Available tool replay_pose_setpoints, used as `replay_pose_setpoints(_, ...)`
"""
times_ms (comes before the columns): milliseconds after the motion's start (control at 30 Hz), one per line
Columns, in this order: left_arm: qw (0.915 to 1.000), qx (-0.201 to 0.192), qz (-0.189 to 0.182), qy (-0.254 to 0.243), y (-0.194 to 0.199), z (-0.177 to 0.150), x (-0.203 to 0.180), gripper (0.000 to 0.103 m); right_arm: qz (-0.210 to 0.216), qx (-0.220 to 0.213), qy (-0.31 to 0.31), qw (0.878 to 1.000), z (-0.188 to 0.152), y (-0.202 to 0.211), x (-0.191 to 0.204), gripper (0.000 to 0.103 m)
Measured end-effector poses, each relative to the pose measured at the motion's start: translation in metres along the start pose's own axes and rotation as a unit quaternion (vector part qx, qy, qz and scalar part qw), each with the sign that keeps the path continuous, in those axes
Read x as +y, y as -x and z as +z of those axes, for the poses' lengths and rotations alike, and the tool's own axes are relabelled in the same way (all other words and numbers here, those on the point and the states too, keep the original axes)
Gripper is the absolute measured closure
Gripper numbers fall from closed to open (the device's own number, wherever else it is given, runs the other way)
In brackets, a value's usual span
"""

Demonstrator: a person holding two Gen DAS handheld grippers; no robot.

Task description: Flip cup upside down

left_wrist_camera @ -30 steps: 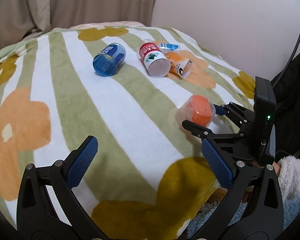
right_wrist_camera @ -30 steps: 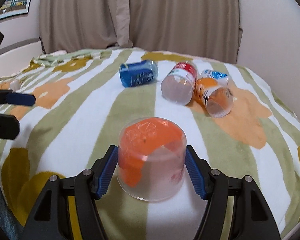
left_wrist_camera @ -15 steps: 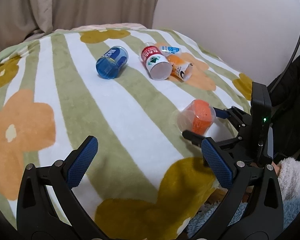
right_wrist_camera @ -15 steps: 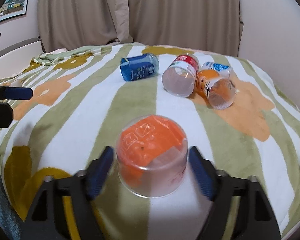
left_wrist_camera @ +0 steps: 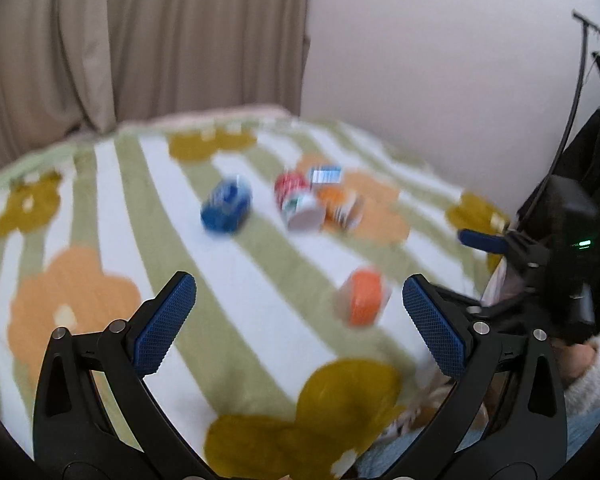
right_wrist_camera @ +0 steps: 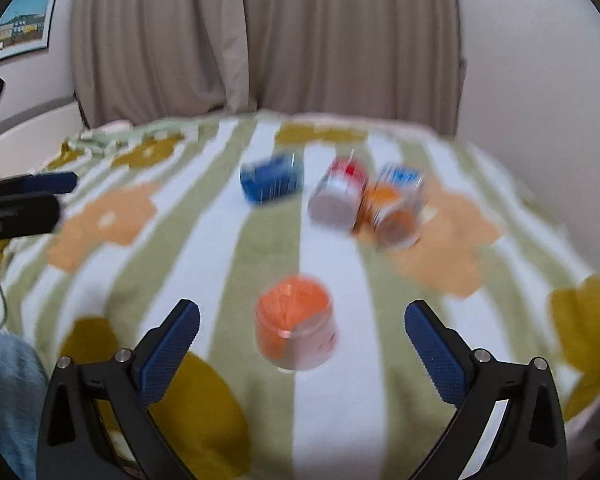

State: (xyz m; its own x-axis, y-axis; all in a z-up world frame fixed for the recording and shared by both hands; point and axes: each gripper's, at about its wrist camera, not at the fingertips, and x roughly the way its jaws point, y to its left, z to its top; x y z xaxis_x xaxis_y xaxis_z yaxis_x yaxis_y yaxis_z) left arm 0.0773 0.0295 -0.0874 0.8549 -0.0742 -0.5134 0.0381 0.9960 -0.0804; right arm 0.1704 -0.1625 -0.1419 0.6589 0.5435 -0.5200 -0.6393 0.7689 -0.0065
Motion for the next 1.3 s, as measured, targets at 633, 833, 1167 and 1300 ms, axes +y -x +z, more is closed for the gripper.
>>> replay_pose_setpoints(633, 0.9893, -0.14, 0.029, -0.028, 0.095, 0.024, -0.072, 0.0, -0.218, -0.165, -0.086, 0.958, 0.031, 0.195, 0.012, 0.0)
replay_pose_setpoints(833, 0.986, -0.158, 0.038, -0.038, 0.109, 0.021, -0.078, 0.0, -0.201, -0.164, -0.099, 0.961, 0.025, 0.201, 0.012, 0.0)
replay_pose_setpoints(1167, 0.9856, -0.163, 0.03, -0.036, 0.113, 0.02, -0.08, 0.0, -0.206, -0.162, -0.101, 0.96, 0.023, 0.205, 0.014, 0.0)
replay_pose_setpoints(1300, 0.9861, -0.161, 0.023, -0.035, 0.112, 0.02, -0.082, 0.0, -0.207, -0.157, -0.107, 0.96, 0.021, 0.21, 0.013, 0.0)
